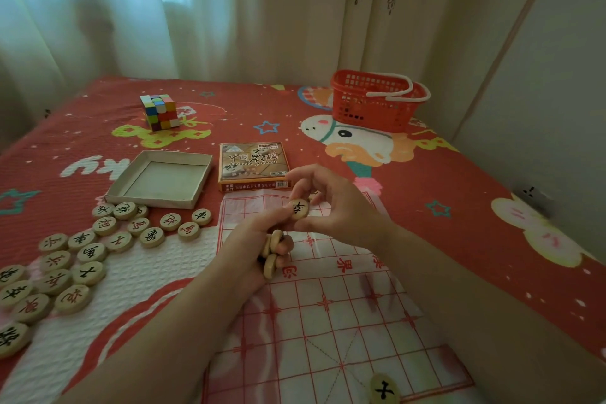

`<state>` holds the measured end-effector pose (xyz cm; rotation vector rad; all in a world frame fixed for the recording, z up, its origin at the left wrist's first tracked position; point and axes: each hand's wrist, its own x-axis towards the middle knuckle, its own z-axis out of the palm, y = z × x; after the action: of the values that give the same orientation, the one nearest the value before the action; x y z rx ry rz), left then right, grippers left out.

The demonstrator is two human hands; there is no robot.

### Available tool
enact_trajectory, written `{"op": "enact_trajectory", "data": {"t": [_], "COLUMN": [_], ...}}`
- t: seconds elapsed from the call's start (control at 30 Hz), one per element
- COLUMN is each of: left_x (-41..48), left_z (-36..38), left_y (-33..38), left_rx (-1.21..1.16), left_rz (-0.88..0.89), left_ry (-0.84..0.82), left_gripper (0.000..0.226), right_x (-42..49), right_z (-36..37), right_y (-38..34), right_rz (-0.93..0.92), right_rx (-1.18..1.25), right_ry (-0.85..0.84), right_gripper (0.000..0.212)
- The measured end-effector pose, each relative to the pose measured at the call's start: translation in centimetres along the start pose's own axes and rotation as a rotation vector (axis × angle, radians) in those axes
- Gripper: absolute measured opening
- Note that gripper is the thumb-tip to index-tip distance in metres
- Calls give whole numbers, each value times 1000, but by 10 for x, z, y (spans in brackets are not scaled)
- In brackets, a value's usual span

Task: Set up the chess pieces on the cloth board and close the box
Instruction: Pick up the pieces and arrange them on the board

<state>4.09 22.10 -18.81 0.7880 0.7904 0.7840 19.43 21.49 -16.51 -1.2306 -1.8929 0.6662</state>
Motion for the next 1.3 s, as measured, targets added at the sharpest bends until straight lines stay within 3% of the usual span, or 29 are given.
{"op": "enact_trajectory", "data": {"t": [0.3, 0.67, 0.73, 0.83, 0.93, 1.3], "left_x": [-2, -7, -7, -7, -4, -7], "left_z": [2, 13, 12, 8, 7, 8], "left_y": [1, 0, 0, 4, 6, 7], "left_rx": [146, 213, 127, -199, -419, -460], "left_rz": [69, 54, 10, -132, -201, -193], "left_ry": [-9, -53, -31, 47, 114, 135], "left_gripper": [20, 17, 24, 36, 36, 29], "right_x": [-6, -25, -35, -56, -81, -112], "right_z": [-6, -14, -18, -29, -44, -50], "right_y": [7, 4, 2, 3, 7, 11], "right_rz": [-38, -111, -102, 15, 90, 222], "right_rx": [-110, -231, -234, -175, -157, -286], "right_ry": [43, 103, 115, 176, 200, -75], "right_gripper": [35, 37, 41, 39, 33, 27]}}
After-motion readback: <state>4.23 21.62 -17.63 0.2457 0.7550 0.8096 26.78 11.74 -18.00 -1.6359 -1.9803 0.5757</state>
